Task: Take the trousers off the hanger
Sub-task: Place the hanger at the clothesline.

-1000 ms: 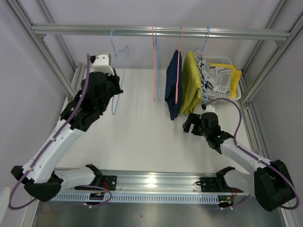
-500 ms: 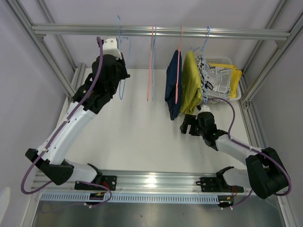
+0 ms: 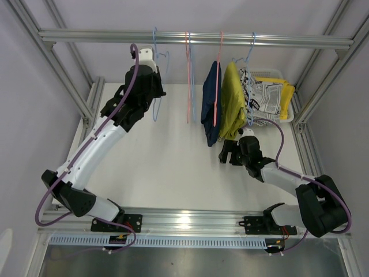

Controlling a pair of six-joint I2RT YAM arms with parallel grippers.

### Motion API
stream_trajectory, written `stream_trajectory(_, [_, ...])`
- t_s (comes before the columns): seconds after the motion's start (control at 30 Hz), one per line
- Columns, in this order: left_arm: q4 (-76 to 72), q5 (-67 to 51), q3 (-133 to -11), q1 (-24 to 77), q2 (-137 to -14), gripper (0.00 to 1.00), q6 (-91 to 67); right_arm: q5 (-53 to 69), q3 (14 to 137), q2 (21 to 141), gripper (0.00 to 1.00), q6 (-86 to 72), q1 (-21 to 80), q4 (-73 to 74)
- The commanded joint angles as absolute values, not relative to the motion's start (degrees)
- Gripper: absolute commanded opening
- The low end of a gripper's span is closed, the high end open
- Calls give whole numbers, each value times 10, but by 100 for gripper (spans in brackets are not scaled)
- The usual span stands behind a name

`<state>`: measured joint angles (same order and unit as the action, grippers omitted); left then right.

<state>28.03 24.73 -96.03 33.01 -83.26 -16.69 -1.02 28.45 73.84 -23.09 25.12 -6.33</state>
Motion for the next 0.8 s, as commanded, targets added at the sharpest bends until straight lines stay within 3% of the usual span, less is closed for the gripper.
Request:
stream_trajectory(0.0, [275,236,-990,337,-838,1,-187,-12,306,743,92,-220,250,-91])
stream_trajectory(0.77, [292,259,-1035,417,-908,0,-197,-8,308,754,92,-222,251,-99])
